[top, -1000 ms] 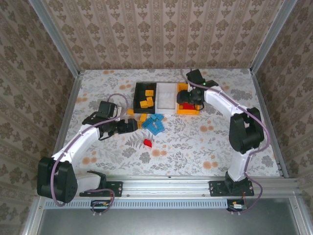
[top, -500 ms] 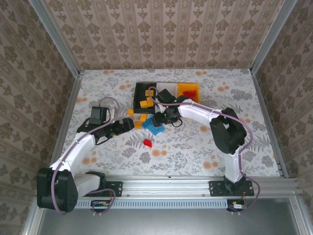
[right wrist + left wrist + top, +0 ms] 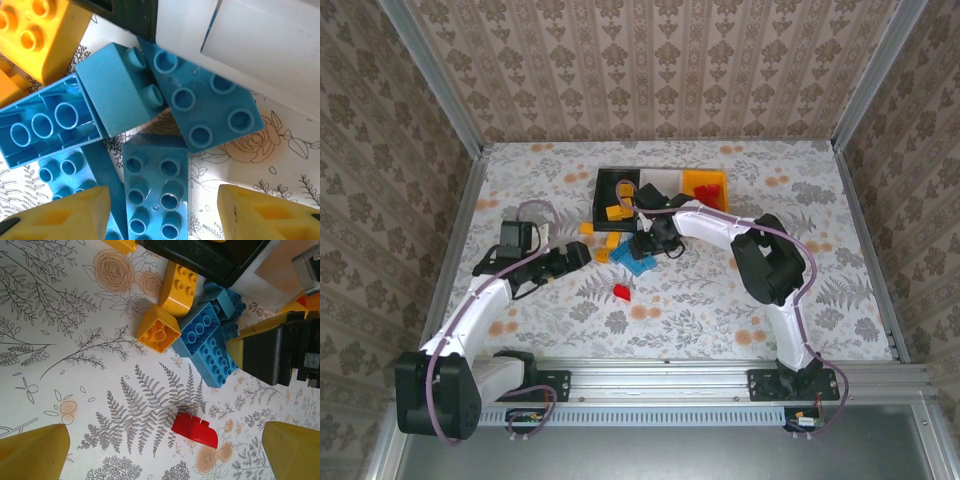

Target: Sort the legos into containers by color

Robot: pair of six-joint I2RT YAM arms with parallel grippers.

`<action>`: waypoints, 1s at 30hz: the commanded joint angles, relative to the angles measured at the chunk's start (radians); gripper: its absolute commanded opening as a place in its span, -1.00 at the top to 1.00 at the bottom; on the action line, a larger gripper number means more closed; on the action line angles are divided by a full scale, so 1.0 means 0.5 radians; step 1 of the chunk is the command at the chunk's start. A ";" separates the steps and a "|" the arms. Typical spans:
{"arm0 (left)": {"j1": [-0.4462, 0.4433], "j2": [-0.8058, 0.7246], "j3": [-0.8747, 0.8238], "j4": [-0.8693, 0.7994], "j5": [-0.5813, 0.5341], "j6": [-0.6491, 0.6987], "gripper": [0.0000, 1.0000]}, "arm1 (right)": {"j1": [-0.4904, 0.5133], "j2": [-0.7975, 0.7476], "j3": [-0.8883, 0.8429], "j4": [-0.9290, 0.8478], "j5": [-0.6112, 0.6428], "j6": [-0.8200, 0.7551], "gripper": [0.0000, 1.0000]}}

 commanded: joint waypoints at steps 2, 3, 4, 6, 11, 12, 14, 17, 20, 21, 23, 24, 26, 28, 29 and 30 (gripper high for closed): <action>0.033 -0.025 -0.031 0.004 0.065 0.002 -0.99 | 0.011 0.078 0.089 -0.094 0.081 0.042 -0.11; 0.033 -0.028 -0.035 0.002 0.068 0.002 -1.00 | 0.011 0.084 0.095 -0.103 0.093 0.050 -0.06; 0.035 -0.033 -0.036 0.002 0.070 0.002 -1.00 | 0.010 0.092 0.099 -0.111 0.104 0.060 -0.03; 0.038 -0.043 -0.043 0.002 0.073 -0.003 -0.99 | 0.011 0.103 0.112 -0.136 0.134 0.070 0.00; 0.042 -0.053 -0.049 -0.004 0.079 -0.002 -1.00 | 0.011 0.093 0.096 -0.177 0.193 0.068 0.01; 0.043 -0.053 -0.052 -0.004 0.081 -0.001 -1.00 | 0.011 0.084 0.079 -0.180 0.200 0.066 0.01; 0.044 -0.053 -0.055 -0.001 0.081 -0.004 -0.99 | 0.011 0.057 0.046 -0.179 0.209 0.073 0.04; 0.045 -0.053 -0.063 0.010 0.089 -0.015 -1.00 | 0.011 -0.033 -0.068 -0.125 0.209 0.109 0.20; 0.044 -0.053 -0.069 0.023 0.097 -0.022 -1.00 | 0.013 -0.142 -0.209 -0.065 0.199 0.153 0.31; 0.042 -0.051 -0.071 0.025 0.103 -0.026 -1.00 | 0.012 -0.184 -0.253 -0.057 0.192 0.164 0.31; 0.043 -0.053 -0.070 0.026 0.110 -0.029 -1.00 | 0.014 -0.280 -0.345 -0.029 0.187 0.192 0.31; 0.043 -0.053 -0.071 0.027 0.114 -0.032 -1.00 | 0.013 -0.337 -0.400 -0.016 0.183 0.210 0.32; 0.043 -0.050 -0.079 0.034 0.125 -0.038 -1.00 | 0.011 -0.453 -0.481 0.010 0.177 0.237 0.33; 0.043 -0.047 -0.088 0.050 0.134 -0.048 -1.00 | 0.005 -0.562 -0.532 0.025 0.166 0.261 0.33; 0.042 -0.045 -0.095 0.061 0.140 -0.052 -0.99 | -0.002 -0.610 -0.533 0.020 0.159 0.266 0.33; 0.040 -0.043 -0.098 0.067 0.146 -0.056 -1.00 | -0.011 -0.649 -0.520 0.008 0.154 0.264 0.33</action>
